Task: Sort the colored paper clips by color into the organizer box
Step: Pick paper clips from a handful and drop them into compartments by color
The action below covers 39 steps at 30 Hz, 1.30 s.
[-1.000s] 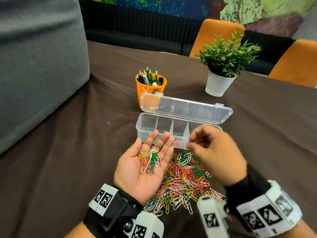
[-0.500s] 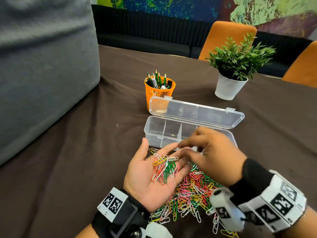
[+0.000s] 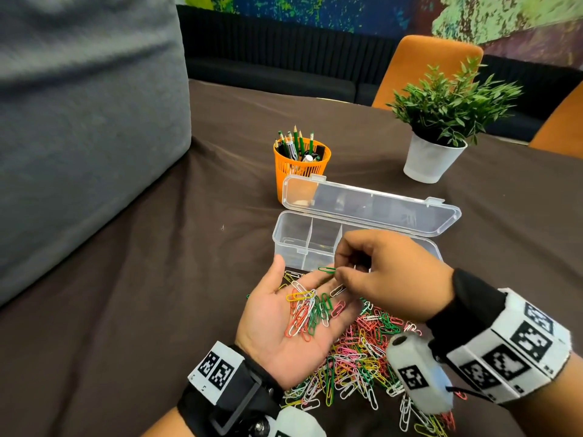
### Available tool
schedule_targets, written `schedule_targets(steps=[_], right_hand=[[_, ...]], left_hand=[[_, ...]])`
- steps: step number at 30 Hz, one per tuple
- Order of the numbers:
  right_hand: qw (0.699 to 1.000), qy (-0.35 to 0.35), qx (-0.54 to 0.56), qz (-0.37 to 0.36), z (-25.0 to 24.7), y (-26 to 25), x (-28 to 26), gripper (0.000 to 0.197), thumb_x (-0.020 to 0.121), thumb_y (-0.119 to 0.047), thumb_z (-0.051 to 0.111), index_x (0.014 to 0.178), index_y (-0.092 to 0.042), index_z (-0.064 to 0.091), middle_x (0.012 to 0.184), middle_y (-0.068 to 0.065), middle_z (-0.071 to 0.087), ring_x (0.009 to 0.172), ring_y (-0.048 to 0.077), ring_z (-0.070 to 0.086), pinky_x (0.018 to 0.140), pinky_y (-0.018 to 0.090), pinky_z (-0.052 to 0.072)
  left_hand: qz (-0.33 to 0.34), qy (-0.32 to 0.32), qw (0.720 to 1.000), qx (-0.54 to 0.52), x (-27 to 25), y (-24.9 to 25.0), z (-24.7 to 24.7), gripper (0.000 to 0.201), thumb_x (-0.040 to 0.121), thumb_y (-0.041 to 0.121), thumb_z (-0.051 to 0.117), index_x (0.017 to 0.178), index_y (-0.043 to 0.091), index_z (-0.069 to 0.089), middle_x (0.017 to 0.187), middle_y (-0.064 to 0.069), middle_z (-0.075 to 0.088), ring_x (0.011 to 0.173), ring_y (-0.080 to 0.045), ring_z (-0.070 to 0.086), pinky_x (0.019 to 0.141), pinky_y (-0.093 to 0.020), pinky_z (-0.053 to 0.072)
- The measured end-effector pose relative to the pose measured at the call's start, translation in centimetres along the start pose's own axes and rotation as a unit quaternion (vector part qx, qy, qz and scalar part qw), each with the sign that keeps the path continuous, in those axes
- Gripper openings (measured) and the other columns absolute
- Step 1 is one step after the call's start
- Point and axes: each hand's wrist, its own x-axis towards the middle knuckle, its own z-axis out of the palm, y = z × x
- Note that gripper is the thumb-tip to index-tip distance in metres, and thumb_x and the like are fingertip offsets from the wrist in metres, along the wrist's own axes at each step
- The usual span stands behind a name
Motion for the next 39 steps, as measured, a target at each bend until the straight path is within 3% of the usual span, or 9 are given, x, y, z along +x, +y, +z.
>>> schedule_targets(steps=[8,14,18,22,27,30,33,36,39], right_hand=[[0.997,-0.046,-0.059,0.006,-0.6,0.7,-0.1,0.004,0.085,-0.03,0.064,0.083,-0.029,0.068,0.078,-0.012,0.064,0.074,0.002,0.055,0.066,0.02,0.043],[0.999,-0.011,-0.043,-0.02,-0.7,-0.2,-0.7,0.005,0.084,-0.028,0.065,0.079,-0.027,0.065,0.072,-0.016,0.056,0.071,-0.002,0.052,0.061,0.01,0.035],[0.998,-0.025,-0.047,-0.011,1.3,-1.6,-1.7,0.014,0.082,-0.041,0.066,0.081,-0.027,0.068,0.076,-0.013,0.059,0.074,0.002,0.056,0.068,0.019,0.044],[0.997,-0.001,-0.062,0.046,2.4,-2.3,-2.0,0.02,0.079,-0.046,0.069,0.083,-0.026,0.069,0.079,-0.012,0.06,0.077,0.003,0.056,0.072,0.024,0.048],[0.992,-0.014,0.036,0.123,3.3,-2.5,-1.6,0.006,0.079,-0.026,0.069,0.074,-0.022,0.07,0.066,-0.008,0.069,0.063,0.002,0.063,0.067,0.027,0.055],[0.979,-0.002,0.149,0.142,3.2,-2.4,-1.3,0.01,0.08,-0.014,0.068,0.07,-0.014,0.072,0.066,0.0,0.072,0.06,0.009,0.066,0.067,0.031,0.057],[0.961,0.043,0.232,0.146,2.1,-1.4,-1.3,0.013,0.085,-0.011,0.067,0.074,-0.012,0.074,0.071,0.003,0.074,0.069,0.017,0.071,0.072,0.033,0.058],[0.968,0.151,0.106,0.167,-0.5,1.7,-1.2,0.014,0.086,-0.02,0.068,0.073,-0.018,0.073,0.063,-0.006,0.069,0.057,-0.002,0.059,0.061,0.015,0.047],[0.958,0.158,-0.045,0.234,-3.1,5.5,-1.3,0.019,0.087,-0.027,0.062,0.072,-0.021,0.072,0.065,-0.009,0.068,0.067,0.01,0.063,0.065,0.024,0.047]], left_hand=[[-0.007,0.0,1.0,0.008,-0.2,0.3,0.1,0.087,0.097,0.063,0.037,0.135,-0.015,0.049,0.142,-0.036,0.045,0.136,-0.046,0.044,0.119,-0.058,0.025],[-0.003,0.003,1.0,0.016,-0.1,0.3,0.4,0.088,0.098,0.063,0.038,0.138,-0.015,0.045,0.146,-0.034,0.041,0.14,-0.044,0.039,0.118,-0.056,0.027],[0.003,-0.021,0.999,0.024,-0.3,0.4,0.3,0.088,0.099,0.062,0.034,0.141,-0.015,0.04,0.134,-0.032,0.051,0.115,-0.04,0.06,0.104,-0.045,0.044],[0.0,-0.044,0.999,-0.012,-0.3,0.5,0.1,0.085,0.101,0.058,0.034,0.144,-0.015,0.031,0.123,-0.033,0.053,0.094,-0.043,0.066,0.085,-0.047,0.053],[0.003,-0.031,0.999,0.016,-0.2,0.3,-0.1,0.084,0.1,0.058,0.032,0.137,-0.017,0.044,0.135,-0.033,0.049,0.12,-0.043,0.056,0.106,-0.047,0.045],[0.01,-0.022,1.0,0.007,0.0,0.3,-0.4,0.083,0.099,0.058,0.033,0.137,-0.016,0.045,0.132,-0.032,0.055,0.116,-0.04,0.06,0.102,-0.044,0.047],[0.033,0.019,0.999,-0.013,0.1,0.3,-0.5,0.08,0.099,0.056,0.038,0.137,-0.014,0.047,0.133,-0.03,0.057,0.123,-0.039,0.057,0.116,-0.047,0.032],[0.041,0.034,0.998,-0.024,0.1,0.5,0.0,0.08,0.098,0.057,0.038,0.134,-0.013,0.048,0.136,-0.033,0.054,0.129,-0.046,0.052,0.119,-0.052,0.026],[0.035,0.035,0.998,-0.025,0.0,0.6,0.0,0.08,0.098,0.058,0.039,0.136,-0.012,0.048,0.136,-0.033,0.054,0.129,-0.047,0.051,0.118,-0.053,0.027]])
